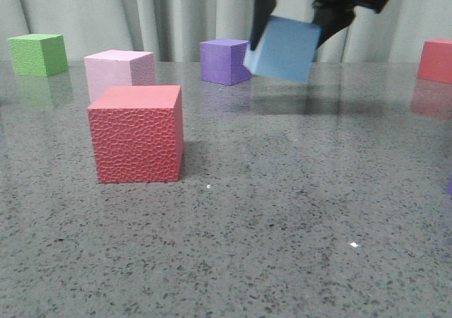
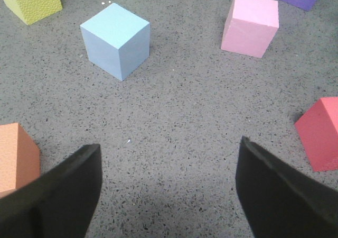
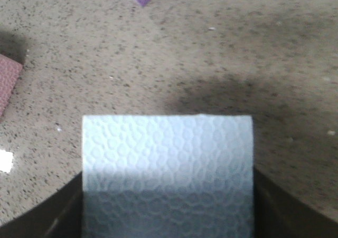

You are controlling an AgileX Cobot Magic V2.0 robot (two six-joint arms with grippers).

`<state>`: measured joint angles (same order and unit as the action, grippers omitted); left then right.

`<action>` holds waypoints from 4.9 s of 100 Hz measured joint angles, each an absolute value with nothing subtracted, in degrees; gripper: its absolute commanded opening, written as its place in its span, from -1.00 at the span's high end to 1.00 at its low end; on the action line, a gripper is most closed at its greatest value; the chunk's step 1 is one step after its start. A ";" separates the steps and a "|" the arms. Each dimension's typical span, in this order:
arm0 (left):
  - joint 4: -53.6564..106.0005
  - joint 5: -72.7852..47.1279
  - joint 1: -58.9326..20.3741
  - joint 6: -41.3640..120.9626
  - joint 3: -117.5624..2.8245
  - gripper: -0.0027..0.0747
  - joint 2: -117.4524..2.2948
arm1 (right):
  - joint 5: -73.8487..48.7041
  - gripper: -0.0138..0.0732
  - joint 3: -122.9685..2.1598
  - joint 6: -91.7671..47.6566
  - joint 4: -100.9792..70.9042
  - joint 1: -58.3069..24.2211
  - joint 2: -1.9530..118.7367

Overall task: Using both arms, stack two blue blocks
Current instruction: 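Carry the light-blue cube with the right gripper and set it down, then open the right gripper and lift it away from the cube, then lower the left gripper over the other light-blue cube and grasp it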

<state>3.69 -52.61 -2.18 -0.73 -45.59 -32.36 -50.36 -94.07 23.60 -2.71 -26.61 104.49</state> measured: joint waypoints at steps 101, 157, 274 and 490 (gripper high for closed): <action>3.69 -52.61 -2.18 -0.73 -45.59 -0.36 -32.36 | -54.99 -0.68 -100.78 31.99 2.68 -30.04 112.30; 3.69 -52.61 -2.18 -0.73 -45.59 -0.36 -32.36 | -59.55 -0.70 -104.33 32.10 4.09 -30.17 111.94; 3.69 -52.74 -2.18 -0.73 -45.59 -0.36 -32.36 | -56.96 -0.70 -70.71 18.21 8.08 -10.73 70.07; -4.24 -66.70 -2.18 23.50 -92.60 -0.36 -92.08 | -53.13 -0.70 -50.35 14.28 8.70 -6.21 48.50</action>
